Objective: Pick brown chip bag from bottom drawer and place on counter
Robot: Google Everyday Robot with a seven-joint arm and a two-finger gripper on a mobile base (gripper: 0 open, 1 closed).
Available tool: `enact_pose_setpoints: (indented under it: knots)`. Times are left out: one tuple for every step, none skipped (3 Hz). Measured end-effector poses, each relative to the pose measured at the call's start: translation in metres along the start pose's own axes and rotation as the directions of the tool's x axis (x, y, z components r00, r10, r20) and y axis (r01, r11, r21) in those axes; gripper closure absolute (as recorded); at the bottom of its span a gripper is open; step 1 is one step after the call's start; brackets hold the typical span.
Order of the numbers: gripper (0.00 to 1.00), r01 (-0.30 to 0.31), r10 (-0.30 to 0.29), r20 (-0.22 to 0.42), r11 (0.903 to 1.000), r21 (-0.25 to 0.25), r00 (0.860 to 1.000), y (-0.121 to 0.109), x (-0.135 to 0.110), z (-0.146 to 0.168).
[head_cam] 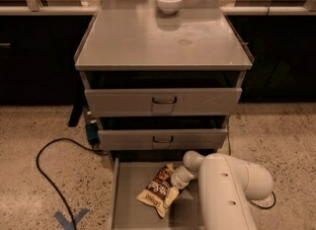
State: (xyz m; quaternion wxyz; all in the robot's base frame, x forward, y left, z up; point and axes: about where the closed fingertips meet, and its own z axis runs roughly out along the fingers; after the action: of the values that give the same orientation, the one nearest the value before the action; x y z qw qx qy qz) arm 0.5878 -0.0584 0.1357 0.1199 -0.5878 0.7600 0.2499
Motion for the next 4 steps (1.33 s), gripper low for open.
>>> enact_pose_setpoints:
  knots:
    - [0.19,-0.001,0.001,-0.002,1.0,-0.001,1.0,-0.0003,0.0007,0.0006]
    - [0.42,-0.001,0.001,-0.002,1.0,-0.001,1.0,-0.0003,0.0007,0.0006]
    - [0.66,-0.001,0.001,-0.001,1.0,-0.001,1.0,0.001,-0.0018,-0.0039]
    - [0.9,-0.001,0.001,-0.001,1.0,-0.001,1.0,0.0021,-0.0041,-0.0081]
